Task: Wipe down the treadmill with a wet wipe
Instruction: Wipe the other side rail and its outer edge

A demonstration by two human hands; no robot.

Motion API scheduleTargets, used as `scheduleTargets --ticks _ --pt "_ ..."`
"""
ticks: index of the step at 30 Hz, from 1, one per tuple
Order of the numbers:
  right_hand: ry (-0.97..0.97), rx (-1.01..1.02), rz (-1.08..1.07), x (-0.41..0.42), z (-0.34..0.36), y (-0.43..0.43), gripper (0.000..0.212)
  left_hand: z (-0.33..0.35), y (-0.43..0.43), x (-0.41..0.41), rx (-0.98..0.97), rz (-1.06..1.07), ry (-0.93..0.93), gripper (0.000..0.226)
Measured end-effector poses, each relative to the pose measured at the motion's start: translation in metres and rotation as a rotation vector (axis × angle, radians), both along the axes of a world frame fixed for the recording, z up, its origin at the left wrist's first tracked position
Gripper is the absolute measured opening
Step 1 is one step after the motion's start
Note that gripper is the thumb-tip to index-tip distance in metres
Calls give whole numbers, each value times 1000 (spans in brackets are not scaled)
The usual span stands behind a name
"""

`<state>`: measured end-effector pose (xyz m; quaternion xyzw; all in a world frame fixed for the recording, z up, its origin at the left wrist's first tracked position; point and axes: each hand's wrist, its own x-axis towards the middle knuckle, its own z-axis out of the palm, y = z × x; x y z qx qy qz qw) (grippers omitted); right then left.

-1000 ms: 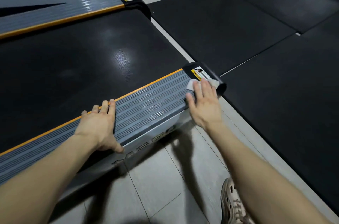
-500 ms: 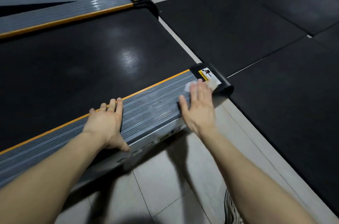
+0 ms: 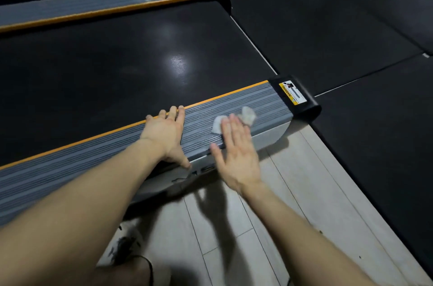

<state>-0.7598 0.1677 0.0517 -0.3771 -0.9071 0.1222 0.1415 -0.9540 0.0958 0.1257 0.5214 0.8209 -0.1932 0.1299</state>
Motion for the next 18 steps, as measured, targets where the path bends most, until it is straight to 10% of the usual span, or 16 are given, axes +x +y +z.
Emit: scheduleTargets --ticks 4,10,18 --pt "-93 46 417 -3 6 -23 69 6 -35 -5 42 -12 -59 174" --pt "-168 -60 -186 8 10 13 83 26 -124 -45 -96 75 -60 169" --pt "-253 91 429 -43 10 -72 73 24 -134 -71 -92 230 -131 176"
